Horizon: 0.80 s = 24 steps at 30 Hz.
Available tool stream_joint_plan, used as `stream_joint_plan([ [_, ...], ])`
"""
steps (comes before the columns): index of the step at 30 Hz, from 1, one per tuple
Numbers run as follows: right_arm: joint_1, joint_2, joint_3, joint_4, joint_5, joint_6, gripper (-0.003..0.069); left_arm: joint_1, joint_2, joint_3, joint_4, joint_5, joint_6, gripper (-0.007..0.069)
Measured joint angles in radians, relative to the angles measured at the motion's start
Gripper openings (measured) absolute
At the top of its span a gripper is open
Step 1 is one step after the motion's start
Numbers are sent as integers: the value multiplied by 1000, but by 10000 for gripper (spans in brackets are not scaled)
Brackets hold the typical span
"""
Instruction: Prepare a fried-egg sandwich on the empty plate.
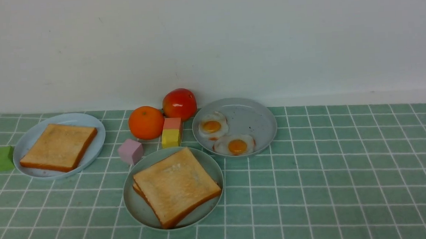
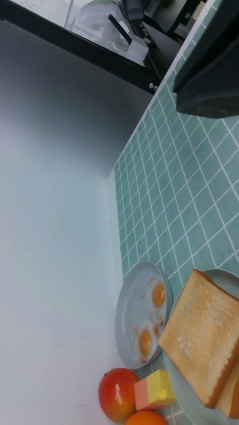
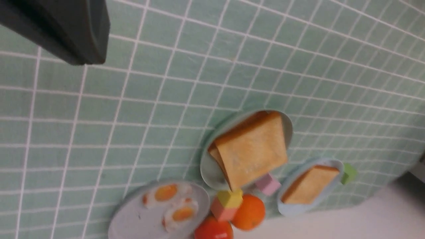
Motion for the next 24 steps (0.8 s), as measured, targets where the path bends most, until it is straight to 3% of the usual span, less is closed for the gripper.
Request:
stream_joint_plan([
  [6, -15, -12, 62, -21, -8, 0, 0, 0, 0, 0, 0, 9, 0, -13],
  [10, -179, -60, 138, -76, -49, -33, -1, -1, 0, 0, 0, 13, 0, -13],
  [12, -350, -102, 214, -52, -100, -125, -10, -1, 0, 0, 0, 14, 0, -13],
  [15, -456, -151, 270, 0, -127, -219, -11, -1, 0, 0, 0, 16, 0, -13],
  [20, -550, -209, 310, 56, -151, -333, -11, -1, 0, 0, 0, 16, 0, -10],
  [24, -559, -215, 318, 60, -175, -375, -11, -1, 0, 0, 0, 16, 0, -8],
])
